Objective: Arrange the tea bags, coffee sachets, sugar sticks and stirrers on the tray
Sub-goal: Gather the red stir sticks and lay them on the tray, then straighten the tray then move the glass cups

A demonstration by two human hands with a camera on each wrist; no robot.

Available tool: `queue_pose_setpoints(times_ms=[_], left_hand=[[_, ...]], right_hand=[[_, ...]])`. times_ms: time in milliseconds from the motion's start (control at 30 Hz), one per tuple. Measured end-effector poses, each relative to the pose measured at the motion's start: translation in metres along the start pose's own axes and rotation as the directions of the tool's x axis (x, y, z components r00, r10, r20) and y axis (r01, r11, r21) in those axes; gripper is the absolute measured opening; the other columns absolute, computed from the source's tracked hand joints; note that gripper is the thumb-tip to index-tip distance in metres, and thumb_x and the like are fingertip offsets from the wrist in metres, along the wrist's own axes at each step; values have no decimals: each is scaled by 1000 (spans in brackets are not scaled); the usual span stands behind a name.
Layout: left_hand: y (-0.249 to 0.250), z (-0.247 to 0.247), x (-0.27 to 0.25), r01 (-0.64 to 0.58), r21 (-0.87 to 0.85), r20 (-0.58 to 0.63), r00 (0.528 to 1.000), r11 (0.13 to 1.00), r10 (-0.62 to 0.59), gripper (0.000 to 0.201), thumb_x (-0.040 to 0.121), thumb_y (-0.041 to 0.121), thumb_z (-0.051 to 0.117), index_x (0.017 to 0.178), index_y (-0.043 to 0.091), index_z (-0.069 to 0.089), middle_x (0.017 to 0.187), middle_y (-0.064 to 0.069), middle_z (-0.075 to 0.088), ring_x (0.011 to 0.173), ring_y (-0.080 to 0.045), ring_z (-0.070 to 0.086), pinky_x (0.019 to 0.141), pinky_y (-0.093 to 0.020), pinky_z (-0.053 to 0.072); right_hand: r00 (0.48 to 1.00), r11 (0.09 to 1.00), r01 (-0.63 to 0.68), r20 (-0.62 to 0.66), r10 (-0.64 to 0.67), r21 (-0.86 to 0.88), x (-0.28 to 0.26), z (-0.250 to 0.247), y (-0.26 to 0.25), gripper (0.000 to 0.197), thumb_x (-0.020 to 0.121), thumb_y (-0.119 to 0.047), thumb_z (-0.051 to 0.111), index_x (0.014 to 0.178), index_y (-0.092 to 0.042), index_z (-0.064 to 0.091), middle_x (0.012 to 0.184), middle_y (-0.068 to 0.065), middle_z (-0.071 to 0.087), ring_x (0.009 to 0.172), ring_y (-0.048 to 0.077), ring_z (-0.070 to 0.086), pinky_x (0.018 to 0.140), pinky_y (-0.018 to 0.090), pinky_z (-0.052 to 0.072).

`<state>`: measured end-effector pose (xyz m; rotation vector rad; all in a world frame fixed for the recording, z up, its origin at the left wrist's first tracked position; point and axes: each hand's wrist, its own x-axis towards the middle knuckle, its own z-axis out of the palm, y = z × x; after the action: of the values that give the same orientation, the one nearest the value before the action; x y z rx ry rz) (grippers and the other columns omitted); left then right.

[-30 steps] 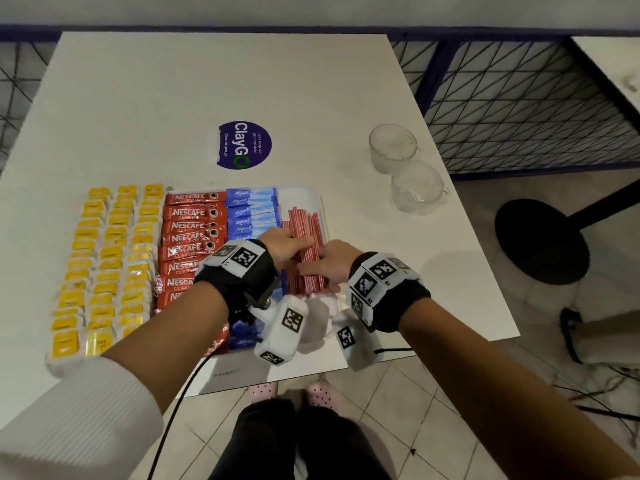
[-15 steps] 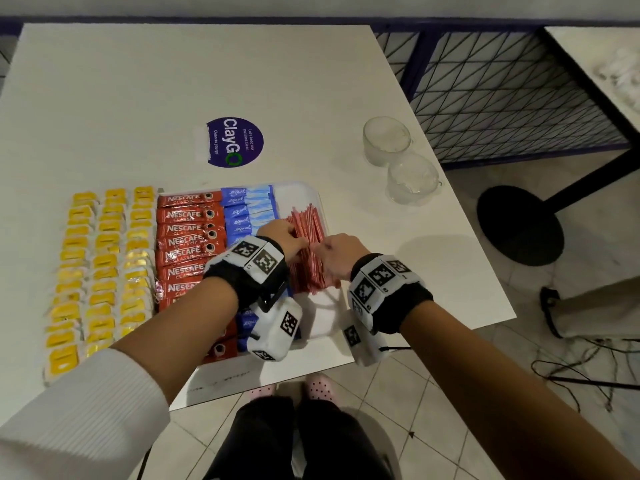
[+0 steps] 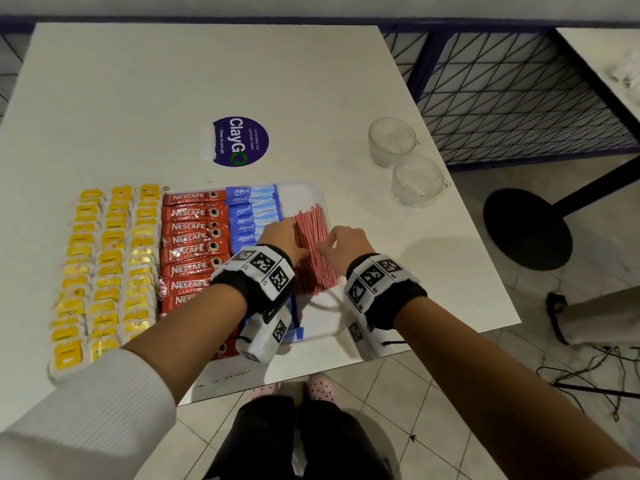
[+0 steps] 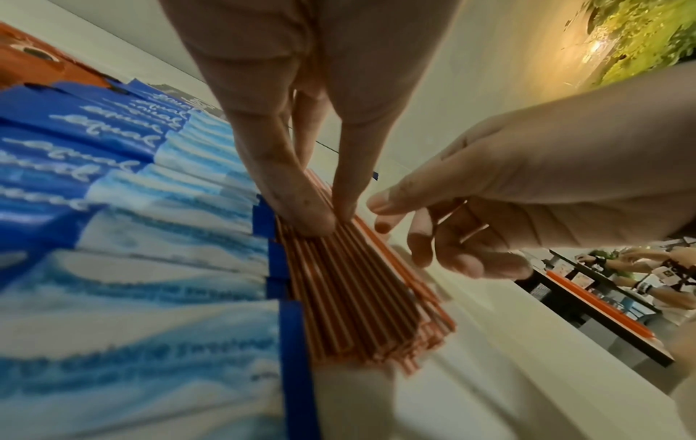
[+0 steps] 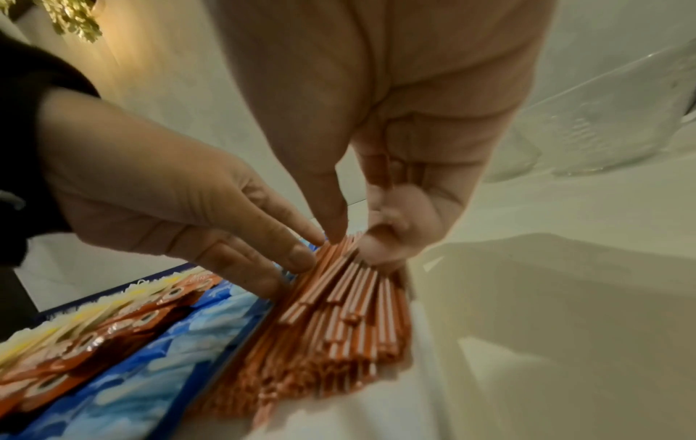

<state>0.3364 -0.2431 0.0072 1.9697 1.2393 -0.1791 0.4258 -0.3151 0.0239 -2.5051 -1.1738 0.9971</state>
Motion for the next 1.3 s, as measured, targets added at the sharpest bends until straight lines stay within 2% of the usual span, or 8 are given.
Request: queue_pose_setpoints(times_ms=[267, 633, 733, 867, 1067, 1133, 1233, 1300], left_hand=[[-1, 2, 2, -6, 50, -50, 999, 999, 9, 56, 85, 12, 64, 135, 3, 41, 119, -18, 59, 114, -30, 53, 95, -33, 41], [-7, -20, -29, 36, -185, -205, 976, 982, -74, 23, 91, 21, 57, 111, 10, 61, 108, -11, 65, 86, -21, 59, 79, -27, 45], [-21, -47, -54, 63, -178, -341, 932, 982, -122, 22, 92, 23, 54, 104, 7, 65, 111, -11, 65, 104, -26, 58, 84, -26, 41], [-60, -77, -94, 203, -192, -477, 836, 960, -272, 19, 92, 27, 54, 101, 13, 65, 105, -11, 63, 109, -27, 56, 82, -26, 38], [-128, -95, -125, 426, -243, -488, 723, 872, -489, 40, 93, 24, 53, 130, 8, 51, 130, -12, 56, 122, -28, 48, 98, -30, 35], [-149, -99, -126, 474, -257, -455, 710, 842, -538, 47, 94, 24, 52, 136, 5, 43, 135, -13, 51, 127, -29, 44, 103, -32, 31], [-177, -105, -119, 568, -236, -379, 693, 788, -613, 54, 97, 28, 46, 142, 2, 33, 145, -16, 40, 134, -31, 35, 109, -36, 26], [-197, -110, -112, 610, -243, -313, 687, 754, -656, 57, 98, 34, 39, 143, 0, 28, 149, -19, 30, 137, -32, 28, 111, -36, 22]], right_hand=[[1000, 1000, 1, 12, -1, 12, 5, -1, 3, 11, 93, -20, 50, 90, -11, 45, 84, 8, 48, 86, 30, 58, 87, 39, 50], [998, 988, -17, -61, 27, 150, 4, -5, 27, 32, 94, -29, 47, 117, -6, 52, 115, 17, 60, 100, 35, 60, 87, 41, 49], [998, 989, -49, -22, 53, 142, 8, -10, 30, 35, 95, -24, 43, 120, -2, 52, 125, 19, 54, 109, 38, 56, 93, 46, 47], [994, 993, -88, 77, 81, 83, 17, -7, 25, 29, 95, -14, 43, 72, 1, 53, 114, 25, 62, 92, 33, 59, 68, 38, 47], [996, 999, -48, 70, 50, -16, 17, 2, 16, 35, 91, -12, 49, 57, -4, 46, 83, 19, 62, 78, 28, 54, 50, 29, 37], [999, 997, -44, 29, 46, -59, 15, 4, 13, 36, 93, -11, 46, 58, -1, 48, 84, 21, 60, 79, 27, 52, 52, 31, 37], [998, 997, -55, -16, 54, -46, 16, 7, 9, 26, 93, -9, 46, 94, 10, 64, 108, 24, 63, 93, 34, 60, 75, 36, 46], [997, 997, -68, -29, 67, -46, 17, 10, 9, 25, 92, -9, 47, 81, 7, 63, 93, 22, 63, 72, 29, 56, 60, 30, 43]])
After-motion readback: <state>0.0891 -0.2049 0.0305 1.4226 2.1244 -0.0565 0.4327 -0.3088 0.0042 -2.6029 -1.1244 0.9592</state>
